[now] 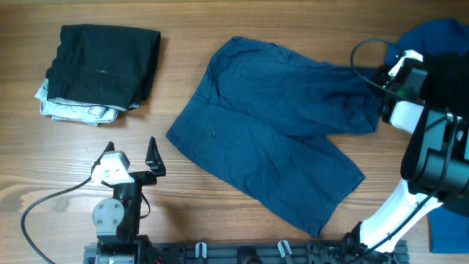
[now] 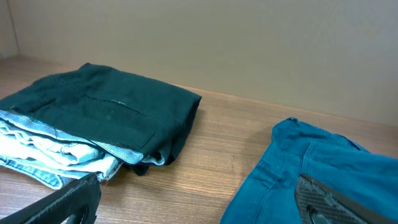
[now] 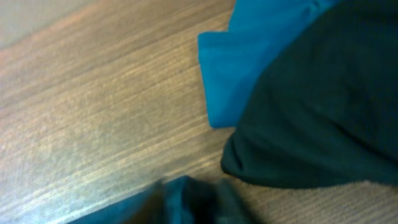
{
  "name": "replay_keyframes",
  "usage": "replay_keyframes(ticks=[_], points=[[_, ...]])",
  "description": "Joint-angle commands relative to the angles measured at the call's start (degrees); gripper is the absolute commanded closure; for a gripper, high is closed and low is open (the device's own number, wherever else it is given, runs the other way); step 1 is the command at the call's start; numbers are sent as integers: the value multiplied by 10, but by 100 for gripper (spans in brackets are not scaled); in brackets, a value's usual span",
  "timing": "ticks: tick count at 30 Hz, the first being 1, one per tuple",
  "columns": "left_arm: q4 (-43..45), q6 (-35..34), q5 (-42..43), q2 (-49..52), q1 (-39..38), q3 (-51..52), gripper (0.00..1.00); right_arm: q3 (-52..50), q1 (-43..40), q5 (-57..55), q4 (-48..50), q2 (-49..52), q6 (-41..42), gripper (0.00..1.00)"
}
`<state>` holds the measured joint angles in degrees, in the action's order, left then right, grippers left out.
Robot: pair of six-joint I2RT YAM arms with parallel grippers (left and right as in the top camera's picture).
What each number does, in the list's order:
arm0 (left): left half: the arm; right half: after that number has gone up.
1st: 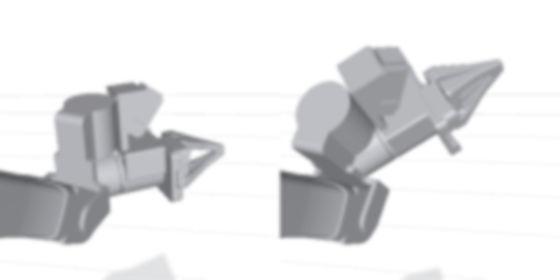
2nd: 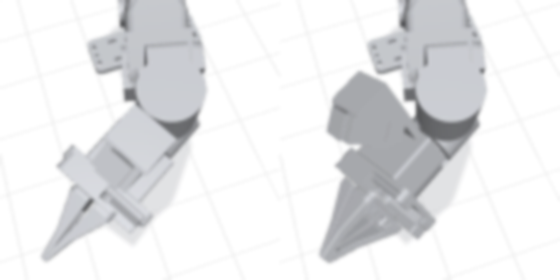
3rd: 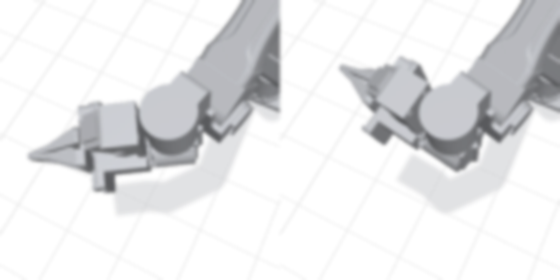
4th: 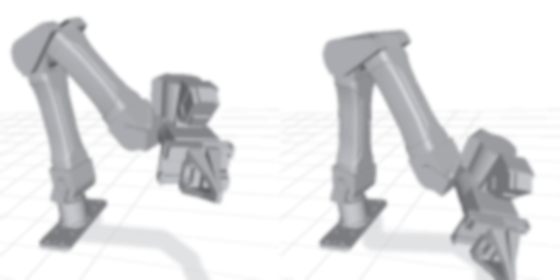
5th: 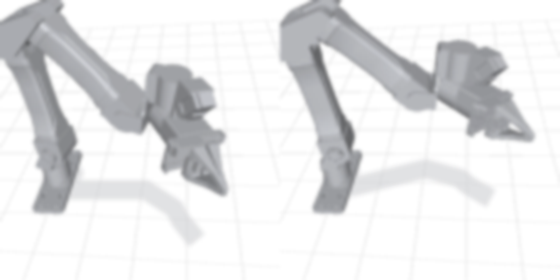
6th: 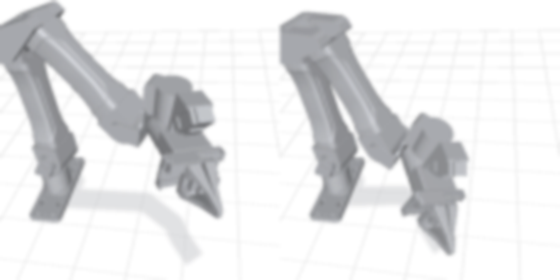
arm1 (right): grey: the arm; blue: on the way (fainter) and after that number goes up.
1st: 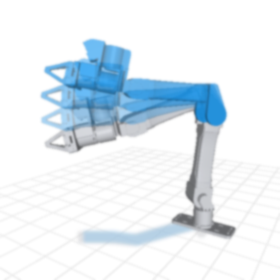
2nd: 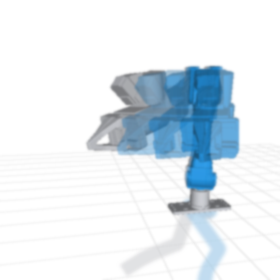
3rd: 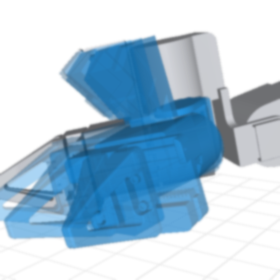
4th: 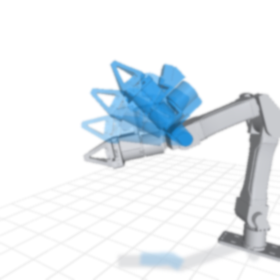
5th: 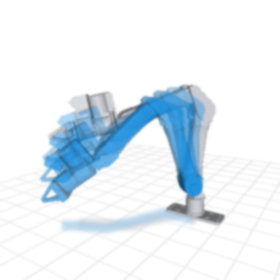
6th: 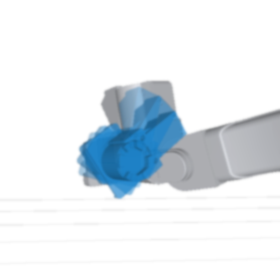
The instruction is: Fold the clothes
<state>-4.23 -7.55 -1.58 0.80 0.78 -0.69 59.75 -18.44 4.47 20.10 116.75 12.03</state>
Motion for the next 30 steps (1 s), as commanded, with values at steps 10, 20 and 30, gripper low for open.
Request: replay_keyframes(ticks=[10, 20, 30], points=[[2, 9, 5, -4, 3, 3, 0, 85, 1, 33, -484, -293, 3, 0], [2, 9, 5, -4, 3, 3, 0, 21, 2, 72, -665, -271, -30, 51], [2, 9, 5, -4, 3, 3, 0, 14, 2, 70, -590, -178, -61, 51]])
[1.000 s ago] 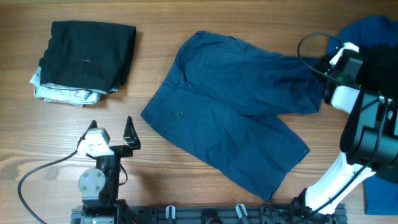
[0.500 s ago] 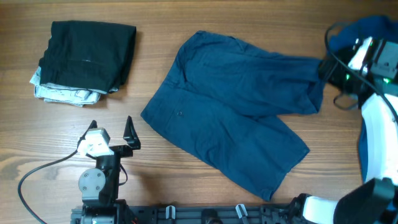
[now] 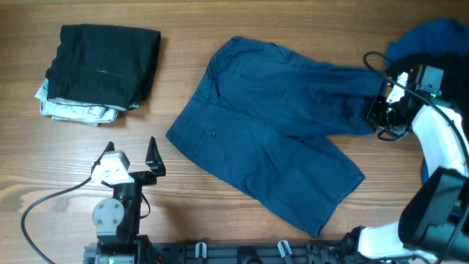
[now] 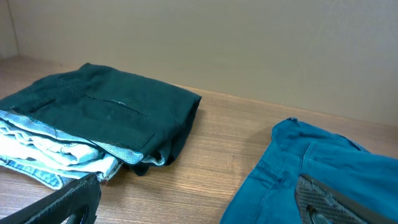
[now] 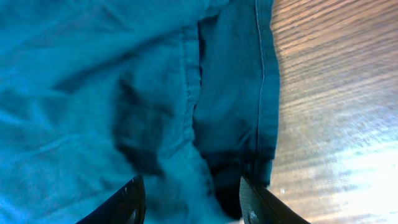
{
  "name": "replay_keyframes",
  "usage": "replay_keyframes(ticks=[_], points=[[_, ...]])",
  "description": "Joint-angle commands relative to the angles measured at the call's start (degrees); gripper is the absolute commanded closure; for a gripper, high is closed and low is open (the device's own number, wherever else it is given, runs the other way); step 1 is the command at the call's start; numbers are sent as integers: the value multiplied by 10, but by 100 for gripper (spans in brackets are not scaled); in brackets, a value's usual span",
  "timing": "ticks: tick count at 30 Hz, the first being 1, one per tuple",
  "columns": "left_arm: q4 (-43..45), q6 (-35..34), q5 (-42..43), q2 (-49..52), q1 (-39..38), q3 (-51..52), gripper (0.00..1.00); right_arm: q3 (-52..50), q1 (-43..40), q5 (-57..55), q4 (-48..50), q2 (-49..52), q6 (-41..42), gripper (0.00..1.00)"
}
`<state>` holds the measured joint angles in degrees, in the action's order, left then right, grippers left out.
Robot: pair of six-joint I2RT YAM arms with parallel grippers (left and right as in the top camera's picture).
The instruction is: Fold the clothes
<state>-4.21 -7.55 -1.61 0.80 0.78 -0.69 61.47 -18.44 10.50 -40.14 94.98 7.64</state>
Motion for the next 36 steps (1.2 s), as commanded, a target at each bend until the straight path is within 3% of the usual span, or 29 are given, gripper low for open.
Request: replay_keyframes(ticks=[1, 6, 8, 9, 16, 22, 36], points=[[2, 9, 5, -4, 3, 3, 0, -3, 2, 10, 15, 45, -17, 51], [2, 9, 5, -4, 3, 3, 0, -3, 2, 12, 12, 64, -17, 53], [2, 9, 5, -4, 3, 3, 0, -2, 2, 12, 12, 63, -17, 85], [2, 9, 5, -4, 3, 3, 0, -1, 1, 12, 11, 61, -16, 96], [2, 9, 5, -4, 3, 3, 0, 25, 0, 4, -24, 10, -13, 96], [2, 9, 5, -4, 3, 3, 0, 25, 0, -61, -95, -8, 45, 96], [2, 9, 5, -4, 3, 3, 0, 24, 0, -63, -78, -11, 50, 96]])
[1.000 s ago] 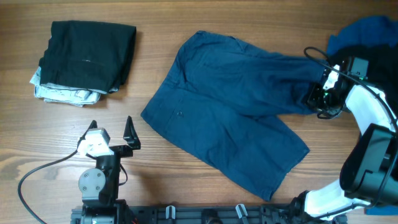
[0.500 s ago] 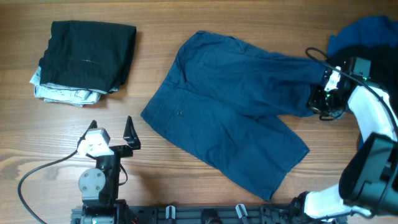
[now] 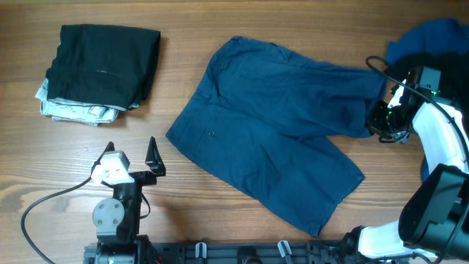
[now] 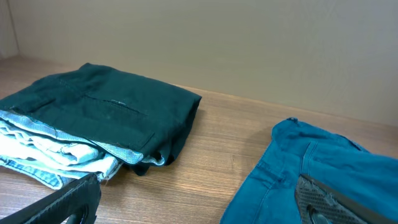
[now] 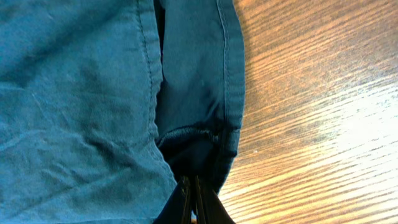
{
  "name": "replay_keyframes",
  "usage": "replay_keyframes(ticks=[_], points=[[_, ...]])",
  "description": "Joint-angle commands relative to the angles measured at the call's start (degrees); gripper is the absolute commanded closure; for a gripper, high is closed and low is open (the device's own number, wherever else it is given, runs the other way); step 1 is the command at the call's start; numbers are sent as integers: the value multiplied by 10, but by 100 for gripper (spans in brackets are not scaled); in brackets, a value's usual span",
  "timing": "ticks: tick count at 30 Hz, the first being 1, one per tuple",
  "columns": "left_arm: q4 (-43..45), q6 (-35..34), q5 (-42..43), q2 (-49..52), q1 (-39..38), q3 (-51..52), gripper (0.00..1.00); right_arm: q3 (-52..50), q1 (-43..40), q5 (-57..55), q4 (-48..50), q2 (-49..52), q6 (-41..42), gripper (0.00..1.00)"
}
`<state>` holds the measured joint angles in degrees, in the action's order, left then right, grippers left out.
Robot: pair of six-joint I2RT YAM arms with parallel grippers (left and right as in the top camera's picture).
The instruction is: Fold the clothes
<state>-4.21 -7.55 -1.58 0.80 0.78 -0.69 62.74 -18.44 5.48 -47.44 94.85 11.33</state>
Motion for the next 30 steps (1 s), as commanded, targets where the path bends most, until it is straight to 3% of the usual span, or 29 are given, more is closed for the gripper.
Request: replay_keyframes(ticks=[1, 3, 5, 6, 8, 10, 23, 24, 25, 26, 30], points=[[2, 9, 5, -4, 3, 3, 0, 12, 0, -12, -2, -10, 13, 96], [2, 9, 5, -4, 3, 3, 0, 12, 0, -12, 12, -10, 12, 91], [2, 9, 5, -4, 3, 3, 0, 9, 0, -12, 30, -10, 19, 66], [2, 9, 5, -4, 3, 3, 0, 5, 0, -11, 40, -9, 28, 59], [2, 9, 5, -4, 3, 3, 0, 1, 0, -3, 48, -3, 30, 50], [2, 9, 5, -4, 3, 3, 0, -2, 0, 14, 48, 6, 30, 49], [2, 9, 5, -4, 3, 3, 0, -57, 3, 64, 81, 51, 23, 55], [2, 9, 5, -4, 3, 3, 0, -59, 3, 66, 85, 51, 23, 60], [2, 9, 5, -4, 3, 3, 0, -59, 3, 71, 85, 51, 21, 82], [2, 9, 5, -4, 3, 3, 0, -59, 3, 80, 85, 51, 21, 95], [2, 9, 5, -4, 3, 3, 0, -52, 2, 95, 85, 47, 21, 96]])
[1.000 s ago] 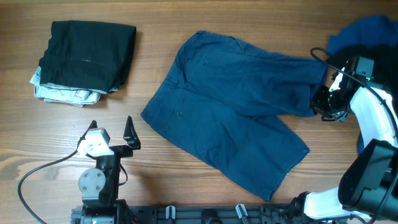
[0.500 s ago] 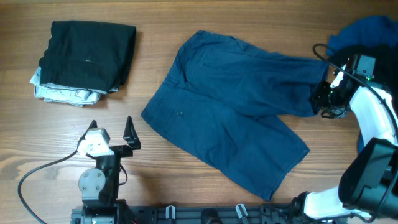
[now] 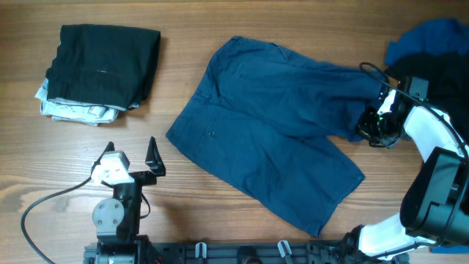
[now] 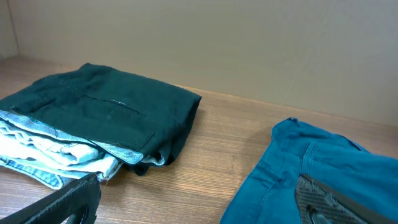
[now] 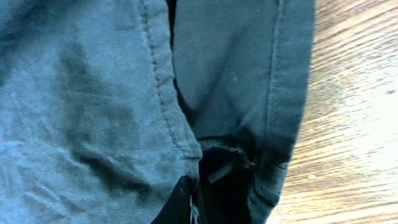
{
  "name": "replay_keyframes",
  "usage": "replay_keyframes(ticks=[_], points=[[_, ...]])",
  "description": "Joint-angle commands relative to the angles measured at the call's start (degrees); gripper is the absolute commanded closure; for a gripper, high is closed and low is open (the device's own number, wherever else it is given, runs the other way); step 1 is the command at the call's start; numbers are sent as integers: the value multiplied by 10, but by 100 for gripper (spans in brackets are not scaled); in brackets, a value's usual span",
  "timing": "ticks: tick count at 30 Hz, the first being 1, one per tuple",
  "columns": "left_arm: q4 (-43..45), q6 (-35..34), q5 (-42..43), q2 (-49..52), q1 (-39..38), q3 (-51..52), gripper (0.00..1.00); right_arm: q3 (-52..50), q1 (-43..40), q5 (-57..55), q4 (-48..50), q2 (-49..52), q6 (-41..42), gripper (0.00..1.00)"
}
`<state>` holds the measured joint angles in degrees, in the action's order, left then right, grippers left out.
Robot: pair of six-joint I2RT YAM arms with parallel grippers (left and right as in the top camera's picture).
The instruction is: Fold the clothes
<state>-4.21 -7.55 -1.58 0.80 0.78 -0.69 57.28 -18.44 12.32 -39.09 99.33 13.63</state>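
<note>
Dark blue shorts lie spread flat across the middle of the table, waistband to the upper left. One leg reaches right, and my right gripper is shut on that leg's hem. In the right wrist view the seamed hem fills the frame, and the right gripper pinches the cloth at the bottom edge. My left gripper stands open near the front edge, apart from the shorts. In the left wrist view the left gripper points past the shorts' corner.
A folded stack of dark cloth on pale denim sits at the back left; in the left wrist view the stack lies left of the shorts. A loose pile of blue and black clothes lies at the back right, close behind the right arm.
My right gripper, still shut on the leg hem, has shifted a little to the left and toward the front. The hem looks closer and darker in the wrist view. The left arm is unchanged.
My right gripper was first beside the end of the shorts' right leg, near the loose pile. Then it hung open over the leg's hem. A second ago it was shut on the hem, and now it holds it slightly further left. The left arm never moved.
</note>
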Motion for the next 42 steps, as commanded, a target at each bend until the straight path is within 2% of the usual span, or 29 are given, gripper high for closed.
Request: replay_keyframes(ticks=[1, 6, 13, 17, 21, 26, 27, 28, 30, 34, 39, 42], points=[[2, 9, 5, -4, 3, 3, 0, 9, 2, 26, -2, -2, -6, 96], [2, 9, 5, -4, 3, 3, 0, 47, 2, 16, -36, -48, -19, 96], [2, 9, 5, -4, 3, 3, 0, 50, 2, -21, -97, -109, -12, 96], [2, 9, 5, -4, 3, 3, 0, 47, 2, -73, -137, -112, 32, 96], [2, 9, 5, -4, 3, 3, 0, 27, 2, -97, -111, -112, 48, 96], [2, 9, 5, -4, 3, 3, 0, -3, 2, -93, -30, -107, 48, 95], [2, 9, 5, -4, 3, 3, 0, -4, 2, -93, -19, -105, 48, 92], [2, 9, 5, -4, 3, 3, 0, -5, 2, -93, -6, -102, 48, 78], [2, 9, 5, -4, 3, 3, 0, -5, 2, -93, 1, -98, 48, 67], [2, 9, 5, -4, 3, 3, 0, -6, 2, -87, 8, -84, 48, 65], [2, 9, 5, -4, 3, 3, 0, -7, 3, -6, 10, -45, 45, 65], [2, 9, 5, -4, 3, 3, 0, -7, 2, -2, 26, -22, 45, 65]])
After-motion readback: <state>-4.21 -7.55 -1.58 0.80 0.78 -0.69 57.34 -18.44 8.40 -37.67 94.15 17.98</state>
